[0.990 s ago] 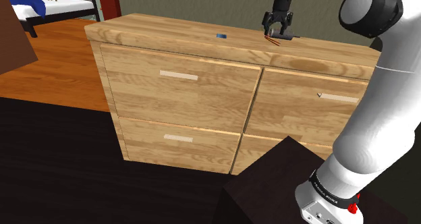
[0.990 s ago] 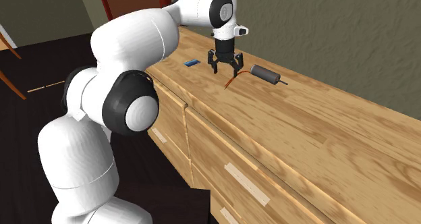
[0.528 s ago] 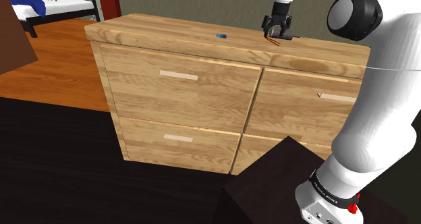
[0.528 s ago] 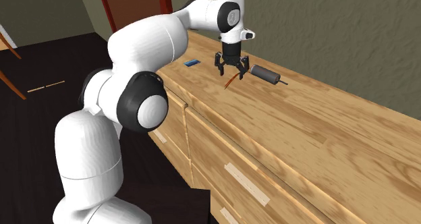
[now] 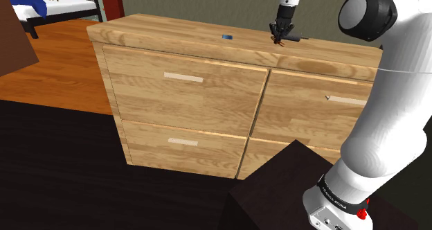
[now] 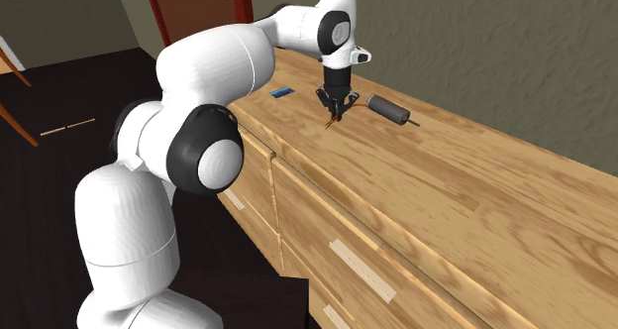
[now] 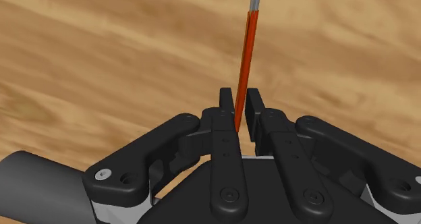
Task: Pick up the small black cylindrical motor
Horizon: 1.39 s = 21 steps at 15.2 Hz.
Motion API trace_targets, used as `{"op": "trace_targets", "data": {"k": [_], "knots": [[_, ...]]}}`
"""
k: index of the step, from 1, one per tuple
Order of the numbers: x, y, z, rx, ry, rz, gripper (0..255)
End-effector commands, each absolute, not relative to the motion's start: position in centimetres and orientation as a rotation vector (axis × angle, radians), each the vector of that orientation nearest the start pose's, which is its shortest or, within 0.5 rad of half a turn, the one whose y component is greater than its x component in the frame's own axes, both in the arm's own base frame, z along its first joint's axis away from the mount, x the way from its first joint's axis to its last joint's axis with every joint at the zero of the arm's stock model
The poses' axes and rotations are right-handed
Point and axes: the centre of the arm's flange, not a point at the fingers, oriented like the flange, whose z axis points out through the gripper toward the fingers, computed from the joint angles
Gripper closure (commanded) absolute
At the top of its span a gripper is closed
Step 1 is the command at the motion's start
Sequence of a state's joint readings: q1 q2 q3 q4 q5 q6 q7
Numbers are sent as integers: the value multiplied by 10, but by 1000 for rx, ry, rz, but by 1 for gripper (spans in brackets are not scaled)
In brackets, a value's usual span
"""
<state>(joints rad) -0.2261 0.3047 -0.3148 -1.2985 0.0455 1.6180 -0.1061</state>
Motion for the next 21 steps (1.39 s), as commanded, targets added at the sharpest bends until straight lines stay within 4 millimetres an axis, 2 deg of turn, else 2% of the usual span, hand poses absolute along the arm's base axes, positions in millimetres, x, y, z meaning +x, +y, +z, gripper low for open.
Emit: {"op": "trace_targets", "data": {"k": [1,6,21], "knots": [[569,-307,578,-3142,684,4,255],[571,-308,576,-3142,684,4,255],[571,-308,655,-3142,684,4,255]]}}
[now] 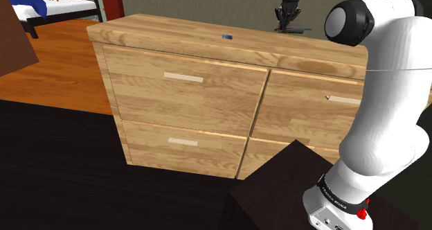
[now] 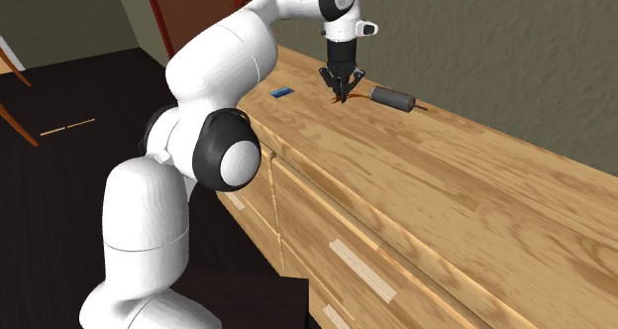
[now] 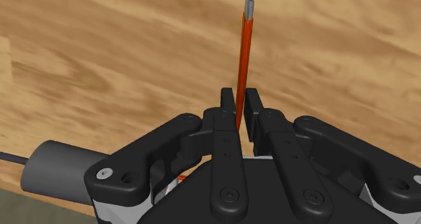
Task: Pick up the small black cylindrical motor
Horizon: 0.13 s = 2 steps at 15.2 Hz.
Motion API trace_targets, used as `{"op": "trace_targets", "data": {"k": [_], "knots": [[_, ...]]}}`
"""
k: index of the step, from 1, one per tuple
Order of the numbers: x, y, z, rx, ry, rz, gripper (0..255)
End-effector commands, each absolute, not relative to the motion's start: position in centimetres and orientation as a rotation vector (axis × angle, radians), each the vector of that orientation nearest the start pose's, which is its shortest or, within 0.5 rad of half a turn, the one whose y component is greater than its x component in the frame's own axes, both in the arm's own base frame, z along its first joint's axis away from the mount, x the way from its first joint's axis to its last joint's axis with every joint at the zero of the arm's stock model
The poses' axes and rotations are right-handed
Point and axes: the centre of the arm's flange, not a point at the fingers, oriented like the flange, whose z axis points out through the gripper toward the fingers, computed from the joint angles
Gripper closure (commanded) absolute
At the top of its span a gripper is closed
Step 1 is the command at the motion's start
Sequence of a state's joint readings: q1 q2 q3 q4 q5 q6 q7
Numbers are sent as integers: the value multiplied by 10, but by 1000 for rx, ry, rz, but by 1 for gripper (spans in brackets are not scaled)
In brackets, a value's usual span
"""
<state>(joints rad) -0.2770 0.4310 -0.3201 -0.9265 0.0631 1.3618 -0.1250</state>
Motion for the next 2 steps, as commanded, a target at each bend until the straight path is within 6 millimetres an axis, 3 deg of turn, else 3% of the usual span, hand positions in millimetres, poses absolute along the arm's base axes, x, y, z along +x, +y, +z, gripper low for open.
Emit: {"op": "trace_targets", "data": {"k": [1,2], "knots": [[571,-308,656,-3142,684,4,255],[571,-308,656,-3142,684,4,255]]}}
